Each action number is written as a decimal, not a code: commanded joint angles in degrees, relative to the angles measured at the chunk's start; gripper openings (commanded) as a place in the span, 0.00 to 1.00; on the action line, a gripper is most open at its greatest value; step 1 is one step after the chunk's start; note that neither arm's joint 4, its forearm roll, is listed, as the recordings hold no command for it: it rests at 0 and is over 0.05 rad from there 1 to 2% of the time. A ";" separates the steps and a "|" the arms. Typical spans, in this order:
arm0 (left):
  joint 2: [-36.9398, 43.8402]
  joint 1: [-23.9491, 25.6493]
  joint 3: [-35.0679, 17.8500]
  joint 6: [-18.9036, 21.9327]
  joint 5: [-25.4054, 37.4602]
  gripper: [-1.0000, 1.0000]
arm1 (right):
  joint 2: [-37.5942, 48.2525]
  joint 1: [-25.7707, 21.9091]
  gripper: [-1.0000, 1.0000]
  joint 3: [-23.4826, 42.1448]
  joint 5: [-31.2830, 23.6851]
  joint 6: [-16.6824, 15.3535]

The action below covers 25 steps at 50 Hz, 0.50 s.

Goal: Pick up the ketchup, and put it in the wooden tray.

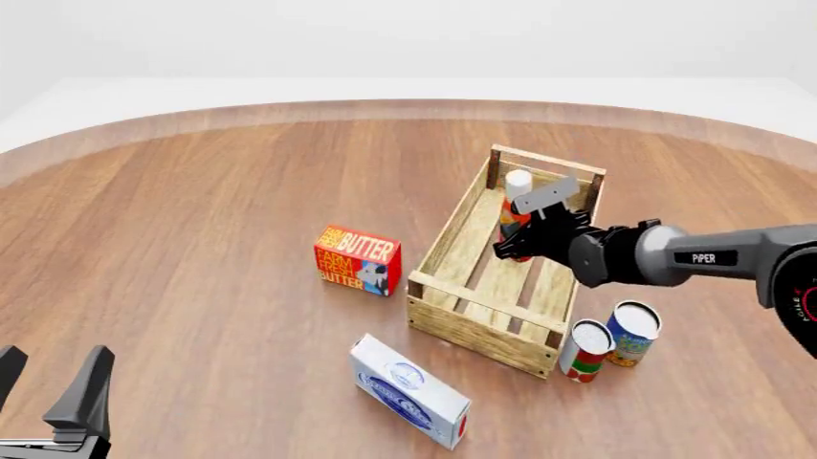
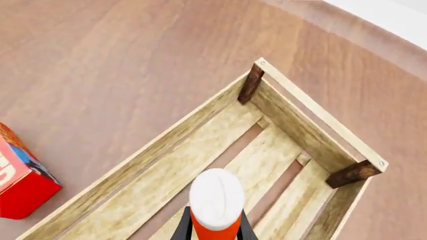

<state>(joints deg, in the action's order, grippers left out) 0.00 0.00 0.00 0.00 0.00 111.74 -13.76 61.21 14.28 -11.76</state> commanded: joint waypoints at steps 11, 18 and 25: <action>0.00 0.00 0.00 0.00 0.00 1.00 | 4.77 -0.21 0.00 1.87 1.76 2.18; 0.00 0.00 0.00 0.00 0.00 1.00 | 5.30 -0.24 0.00 1.47 2.35 2.41; 0.00 0.00 0.00 0.00 0.00 1.00 | 5.82 0.10 0.00 0.77 3.13 2.46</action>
<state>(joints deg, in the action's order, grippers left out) 0.00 0.00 0.00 0.00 0.00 115.31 -13.85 62.81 16.86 -10.57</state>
